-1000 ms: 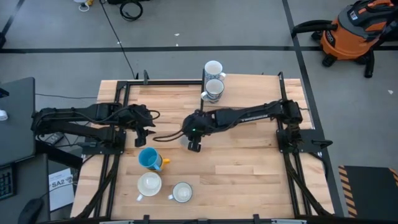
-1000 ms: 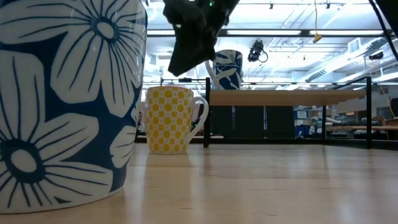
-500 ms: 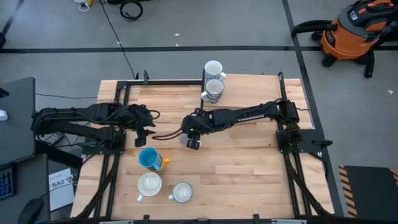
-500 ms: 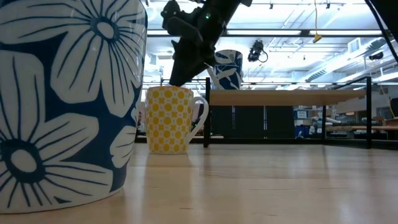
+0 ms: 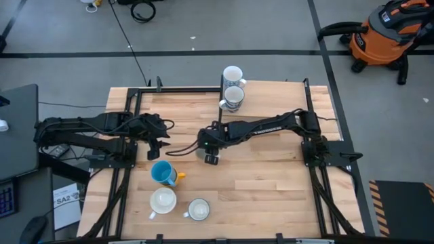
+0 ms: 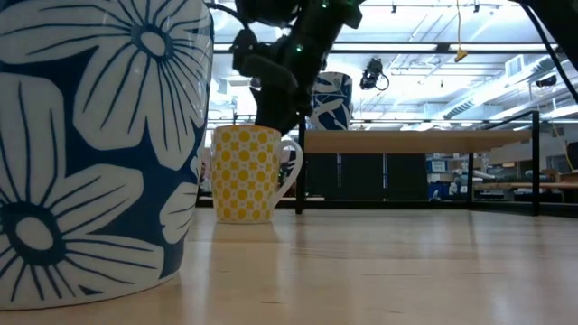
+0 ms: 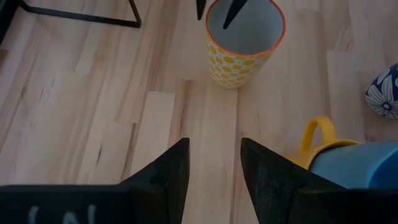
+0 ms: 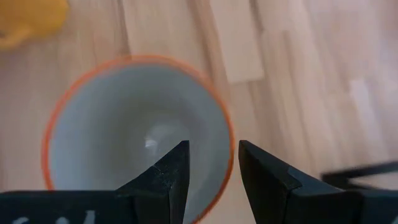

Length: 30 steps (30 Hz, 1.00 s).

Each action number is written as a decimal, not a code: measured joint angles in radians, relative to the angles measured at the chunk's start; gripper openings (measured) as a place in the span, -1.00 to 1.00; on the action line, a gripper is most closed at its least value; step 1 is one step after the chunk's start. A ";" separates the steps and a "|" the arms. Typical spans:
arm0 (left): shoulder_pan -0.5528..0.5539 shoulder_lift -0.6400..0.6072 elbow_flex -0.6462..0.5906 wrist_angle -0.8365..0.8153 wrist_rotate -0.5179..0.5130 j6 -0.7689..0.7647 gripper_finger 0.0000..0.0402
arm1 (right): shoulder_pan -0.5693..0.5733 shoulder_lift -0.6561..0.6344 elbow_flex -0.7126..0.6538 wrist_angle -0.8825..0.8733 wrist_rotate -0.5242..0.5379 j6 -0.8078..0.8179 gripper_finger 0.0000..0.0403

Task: Place coffee mugs
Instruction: Put the yellow pattern mug on the shelf

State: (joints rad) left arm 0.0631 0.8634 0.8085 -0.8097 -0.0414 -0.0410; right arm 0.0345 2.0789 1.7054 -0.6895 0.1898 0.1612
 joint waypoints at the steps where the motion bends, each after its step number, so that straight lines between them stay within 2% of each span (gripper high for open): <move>1: 0.000 0.000 0.000 0.003 0.000 0.000 -0.26 | 0.000 0.006 0.000 0.010 -0.015 0.000 -0.29; 10: 0.000 0.000 0.000 0.015 0.000 0.000 -0.26 | 0.000 0.031 0.000 0.008 -0.037 0.001 -0.33; 22: 0.000 0.000 0.000 0.020 0.000 -0.001 -0.26 | 0.002 0.027 0.002 -0.003 -0.038 0.008 -0.84; 26: 0.000 0.000 0.000 0.020 0.000 -0.001 -0.26 | 0.003 0.020 0.002 -0.041 -0.030 0.058 -0.84; 30: 0.000 0.000 0.000 0.020 0.000 -0.001 -0.26 | 0.003 -0.007 0.011 -0.159 -0.025 0.123 -0.84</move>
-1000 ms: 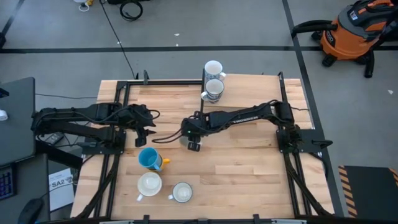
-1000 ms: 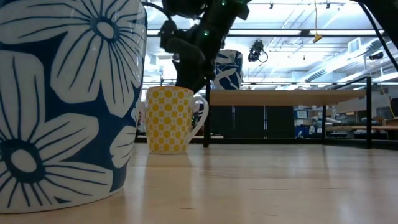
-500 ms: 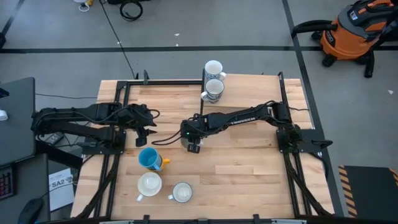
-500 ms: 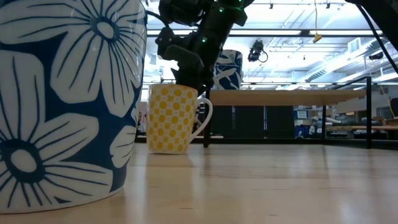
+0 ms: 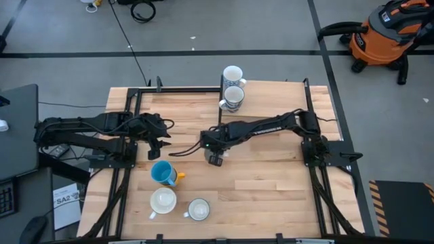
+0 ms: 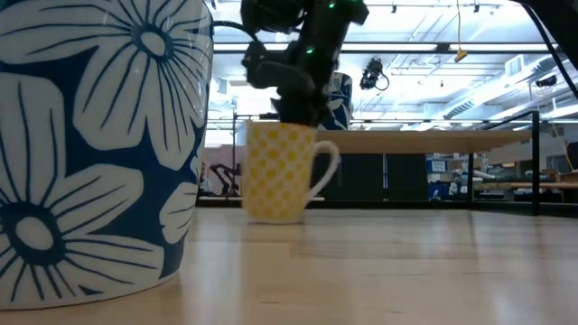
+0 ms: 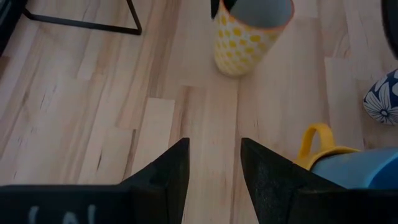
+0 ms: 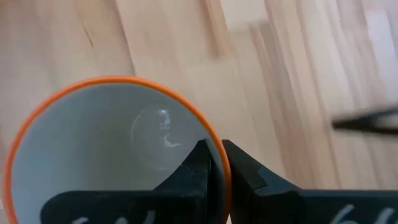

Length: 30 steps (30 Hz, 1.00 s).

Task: Place coffee mugs
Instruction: Put the yellow pattern mug on the shelf

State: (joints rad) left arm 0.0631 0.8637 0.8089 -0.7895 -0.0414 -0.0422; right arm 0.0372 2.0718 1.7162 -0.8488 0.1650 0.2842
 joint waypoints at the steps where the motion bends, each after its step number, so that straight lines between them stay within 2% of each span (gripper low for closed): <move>1: 0.000 0.000 0.000 0.000 0.000 0.000 -0.26 | 0.000 -0.011 0.005 -0.025 -0.001 0.013 -0.84; 17: 0.000 0.000 0.000 0.018 0.000 0.000 -0.26 | -0.010 -0.289 0.122 -0.511 -0.098 0.241 -0.83; 30: 0.000 0.000 0.000 0.043 0.000 0.000 -0.26 | -0.168 -0.559 0.130 -0.701 -0.051 0.456 -0.83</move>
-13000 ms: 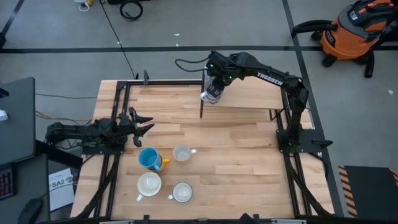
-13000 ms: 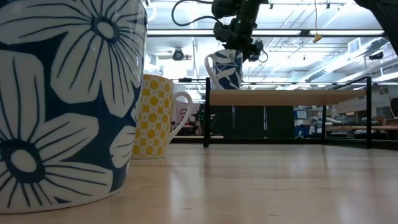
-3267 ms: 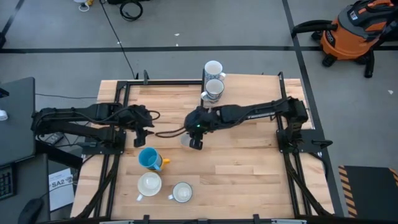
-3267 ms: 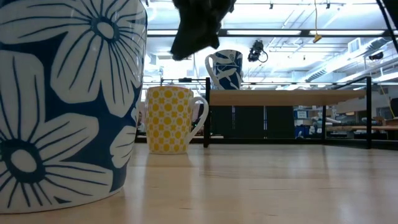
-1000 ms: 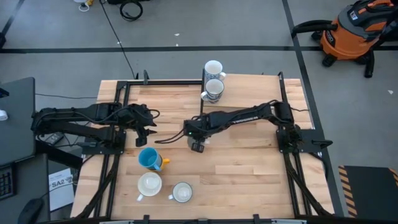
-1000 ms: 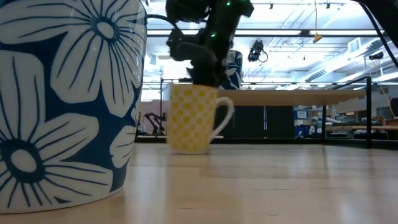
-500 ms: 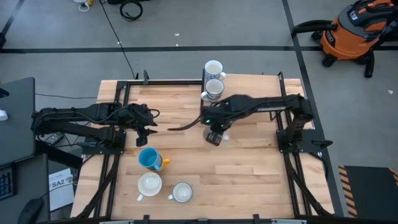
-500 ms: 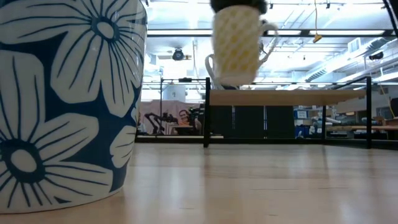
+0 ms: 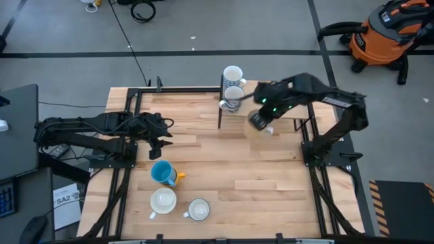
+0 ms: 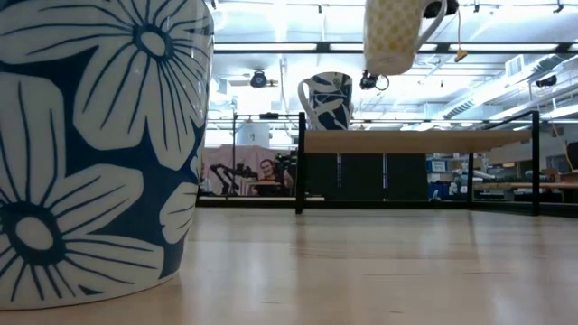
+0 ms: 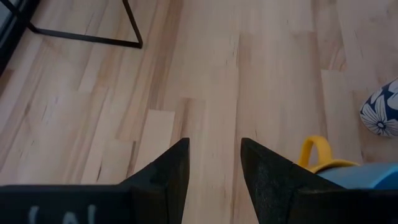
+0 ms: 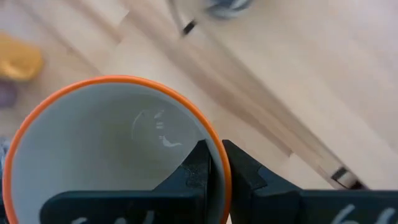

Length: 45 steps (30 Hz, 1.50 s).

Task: Place coffee mugs
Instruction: Put the yellow pattern mug on the shelf

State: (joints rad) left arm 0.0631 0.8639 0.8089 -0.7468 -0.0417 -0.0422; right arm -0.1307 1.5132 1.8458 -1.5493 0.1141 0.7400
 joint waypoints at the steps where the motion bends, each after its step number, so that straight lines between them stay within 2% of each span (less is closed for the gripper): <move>1: 0.000 0.000 0.000 0.001 0.000 0.000 -0.26 | -0.020 -0.013 0.000 -0.006 0.000 0.007 -0.83; 7: 0.000 0.000 0.000 0.004 0.000 0.001 -0.26 | -0.156 -0.073 0.000 -0.022 0.064 0.024 -0.83; 12: 0.000 0.000 0.000 0.004 0.000 0.001 -0.26 | -0.291 -0.082 0.000 -0.019 0.094 -0.046 -0.83; 23: 0.000 0.000 0.000 0.004 0.000 0.000 -0.26 | -0.541 0.028 -0.001 0.142 0.101 -0.284 -0.83; 26: 0.000 0.000 0.000 0.004 0.000 0.000 -0.26 | -0.593 0.073 -0.001 0.190 0.074 -0.329 -0.83; 30: 0.000 0.000 0.000 0.004 0.000 0.000 -0.26 | -0.644 0.138 -0.002 0.219 0.023 -0.365 -0.83; 35: 0.000 0.000 0.000 0.004 0.000 0.000 -0.26 | -0.677 0.198 -0.002 0.245 0.017 -0.404 -0.83; 40: 0.000 0.000 0.000 0.004 0.000 0.000 -0.26 | -0.691 0.235 -0.002 0.287 0.013 -0.428 -0.83; 45: 0.000 0.000 0.000 0.004 -0.006 0.000 -0.26 | -0.696 0.248 -0.001 0.332 -0.037 -0.430 -0.83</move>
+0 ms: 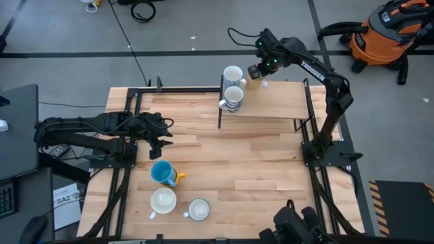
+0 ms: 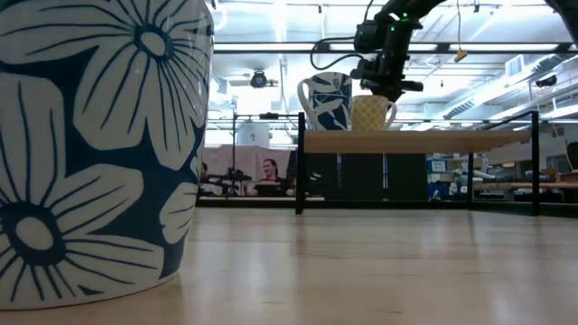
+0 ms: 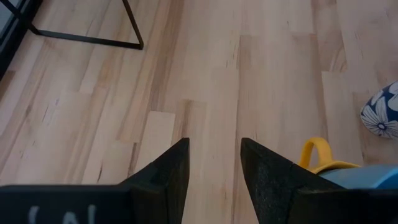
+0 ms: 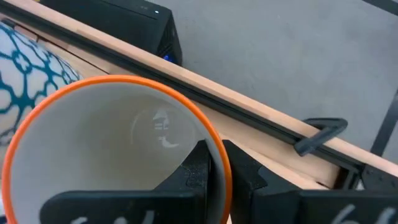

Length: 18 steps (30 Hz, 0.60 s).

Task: Place coffee mugs
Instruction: Put the yellow pattern mug on the shelf

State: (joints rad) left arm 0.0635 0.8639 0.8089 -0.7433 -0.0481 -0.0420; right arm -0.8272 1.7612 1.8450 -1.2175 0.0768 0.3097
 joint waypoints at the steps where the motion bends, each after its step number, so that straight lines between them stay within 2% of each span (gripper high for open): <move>1: 0.000 0.000 0.000 0.000 -0.003 0.000 -0.26 | 0.000 0.001 0.000 0.006 -0.002 -0.002 -0.83; 18: 0.001 0.000 0.000 0.000 -0.012 0.000 -0.26 | 0.002 0.003 0.000 0.021 -0.024 -0.025 -0.82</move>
State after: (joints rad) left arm 0.0643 0.8639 0.8089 -0.7429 -0.0597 -0.0418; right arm -0.8249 1.7645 1.8450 -1.1969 0.0532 0.2844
